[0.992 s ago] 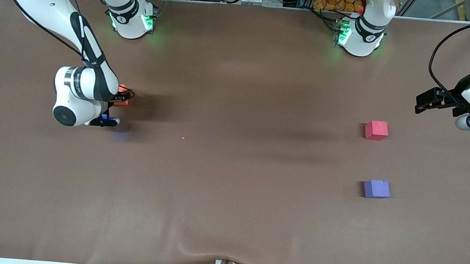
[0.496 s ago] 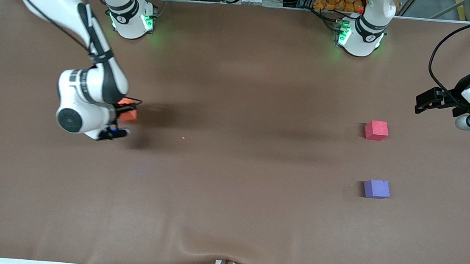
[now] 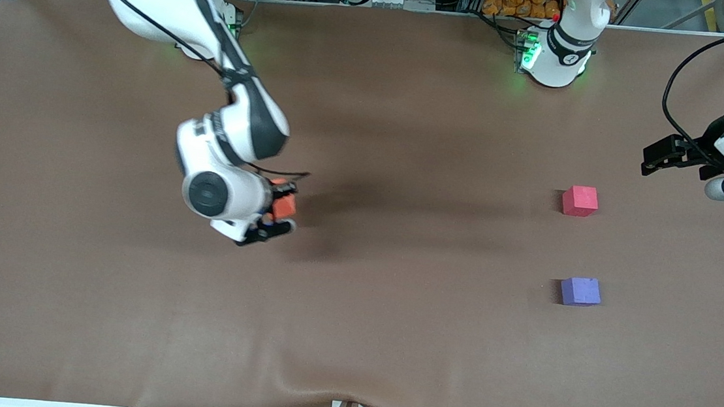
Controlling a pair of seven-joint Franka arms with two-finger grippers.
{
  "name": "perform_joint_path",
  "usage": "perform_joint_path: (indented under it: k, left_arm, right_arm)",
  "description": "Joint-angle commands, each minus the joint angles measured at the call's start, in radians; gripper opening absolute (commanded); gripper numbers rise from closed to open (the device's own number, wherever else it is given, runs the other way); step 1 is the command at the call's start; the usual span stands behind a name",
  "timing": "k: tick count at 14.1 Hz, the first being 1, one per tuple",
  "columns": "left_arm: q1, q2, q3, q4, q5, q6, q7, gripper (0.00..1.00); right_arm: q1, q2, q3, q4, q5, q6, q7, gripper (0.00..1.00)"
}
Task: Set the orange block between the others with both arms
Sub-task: 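Lift the orange cube with the right gripper and carry it toward the table middle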
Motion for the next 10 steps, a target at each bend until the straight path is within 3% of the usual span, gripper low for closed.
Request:
perform_joint_path:
  k: [1, 6, 7, 8, 9, 10]
  left_arm:
    - [0.008, -0.007, -0.004, -0.002, -0.013, 0.007, 0.017, 1.00]
    - [0.008, -0.004, -0.004, -0.001, -0.013, 0.009, 0.017, 1.00]
    - [0.006, -0.004, -0.004, -0.002, -0.013, 0.009, 0.018, 1.00]
    - [0.008, -0.006, -0.004, -0.002, -0.013, 0.009, 0.017, 1.00]
    - [0.008, -0.006, -0.004, -0.002, -0.013, 0.009, 0.018, 1.00]
    - [0.008, -0.004, -0.004, -0.002, -0.013, 0.009, 0.017, 1.00]
  right_arm:
    - [0.094, 0.151, -0.009, 0.211, 0.018, -0.018, 0.168, 0.05]
    - [0.138, 0.241, -0.008, 0.276, 0.022, 0.055, 0.218, 0.08]
    - [0.147, 0.255, -0.009, 0.276, 0.022, 0.077, 0.218, 0.19]
    - [0.147, 0.268, -0.009, 0.276, 0.022, 0.085, 0.220, 0.41]
    - [0.147, 0.269, -0.009, 0.274, 0.021, 0.085, 0.232, 0.81]
    - [0.147, 0.263, -0.009, 0.270, 0.021, 0.080, 0.238, 1.00]
